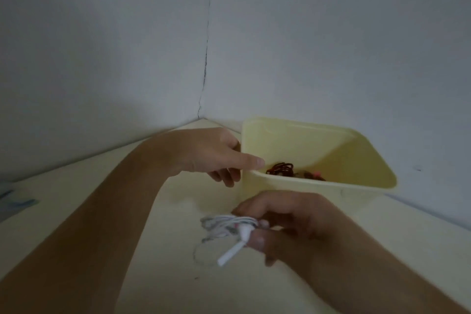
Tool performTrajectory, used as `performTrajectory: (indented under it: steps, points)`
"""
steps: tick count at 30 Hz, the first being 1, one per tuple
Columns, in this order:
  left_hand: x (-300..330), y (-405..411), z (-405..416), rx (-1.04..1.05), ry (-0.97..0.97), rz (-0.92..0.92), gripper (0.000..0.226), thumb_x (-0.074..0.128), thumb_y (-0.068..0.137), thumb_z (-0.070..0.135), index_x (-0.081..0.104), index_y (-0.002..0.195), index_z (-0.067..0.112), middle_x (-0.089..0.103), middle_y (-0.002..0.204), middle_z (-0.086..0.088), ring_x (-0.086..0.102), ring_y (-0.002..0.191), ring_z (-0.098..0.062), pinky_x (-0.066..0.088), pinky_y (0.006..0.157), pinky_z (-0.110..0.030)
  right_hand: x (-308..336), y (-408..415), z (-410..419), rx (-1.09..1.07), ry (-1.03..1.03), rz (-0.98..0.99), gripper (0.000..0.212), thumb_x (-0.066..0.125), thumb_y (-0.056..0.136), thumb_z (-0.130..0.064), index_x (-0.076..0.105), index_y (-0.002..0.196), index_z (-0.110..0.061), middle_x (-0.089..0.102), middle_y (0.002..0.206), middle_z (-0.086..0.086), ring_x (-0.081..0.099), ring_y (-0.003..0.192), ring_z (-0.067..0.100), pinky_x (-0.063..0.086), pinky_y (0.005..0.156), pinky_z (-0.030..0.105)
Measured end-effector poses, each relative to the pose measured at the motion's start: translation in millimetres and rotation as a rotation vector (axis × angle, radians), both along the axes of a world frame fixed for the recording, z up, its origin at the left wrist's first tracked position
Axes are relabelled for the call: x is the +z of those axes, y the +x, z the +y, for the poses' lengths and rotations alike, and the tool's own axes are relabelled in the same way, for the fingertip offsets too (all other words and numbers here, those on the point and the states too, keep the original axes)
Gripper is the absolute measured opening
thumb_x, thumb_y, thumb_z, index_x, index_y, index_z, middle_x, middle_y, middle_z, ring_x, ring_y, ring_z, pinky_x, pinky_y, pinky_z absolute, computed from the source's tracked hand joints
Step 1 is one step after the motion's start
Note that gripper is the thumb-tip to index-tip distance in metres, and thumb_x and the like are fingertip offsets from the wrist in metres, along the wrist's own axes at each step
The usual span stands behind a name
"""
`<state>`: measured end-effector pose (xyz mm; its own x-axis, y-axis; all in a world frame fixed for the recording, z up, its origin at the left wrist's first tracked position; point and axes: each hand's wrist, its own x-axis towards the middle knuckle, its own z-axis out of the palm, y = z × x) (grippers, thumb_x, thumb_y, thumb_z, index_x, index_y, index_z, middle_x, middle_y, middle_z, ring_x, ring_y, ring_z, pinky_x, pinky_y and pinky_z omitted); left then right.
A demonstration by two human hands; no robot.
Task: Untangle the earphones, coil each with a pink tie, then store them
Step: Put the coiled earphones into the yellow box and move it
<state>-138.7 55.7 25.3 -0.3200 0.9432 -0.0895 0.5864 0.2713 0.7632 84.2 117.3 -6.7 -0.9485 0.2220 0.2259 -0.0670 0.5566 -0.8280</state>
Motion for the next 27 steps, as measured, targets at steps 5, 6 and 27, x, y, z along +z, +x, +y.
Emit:
performTrajectory:
  steps: [5,6,27]
  points:
    - [3,3,-2,-0.067,-0.046,-0.042,0.043,0.076,0.08,0.055,0.074,0.092,0.013,0.078,0.08,-0.002,0.073,0.08,-0.014,0.06,0.091,-0.036,69,52,45,-0.082,-0.107,0.142,0.03,0.085,0.086,-0.037,0.077,0.094,-0.009,0.076,0.093,0.022,0.07,0.084,0.031,0.058,0.067,0.032]
    - [4,4,-3,-0.084,-0.056,-0.051,0.043,0.076,0.081,0.054,0.076,0.095,0.013,0.079,0.082,-0.004,0.073,0.081,-0.015,0.06,0.093,-0.037,77,55,55,-0.142,-0.11,0.151,0.026,0.082,0.088,-0.034,0.077,0.092,-0.009,0.075,0.093,0.021,0.07,0.085,0.032,0.058,0.069,0.031]
    - [0,-1,1,-0.037,0.01,-0.101,0.035,0.074,0.094,0.039,0.07,0.081,0.006,0.077,0.079,-0.017,0.073,0.071,-0.023,0.061,0.081,-0.043,56,27,99,-0.703,0.462,-0.076,0.049,0.051,0.092,0.004,0.081,0.086,-0.035,0.076,0.095,-0.017,0.068,0.088,-0.002,0.049,0.067,0.007]
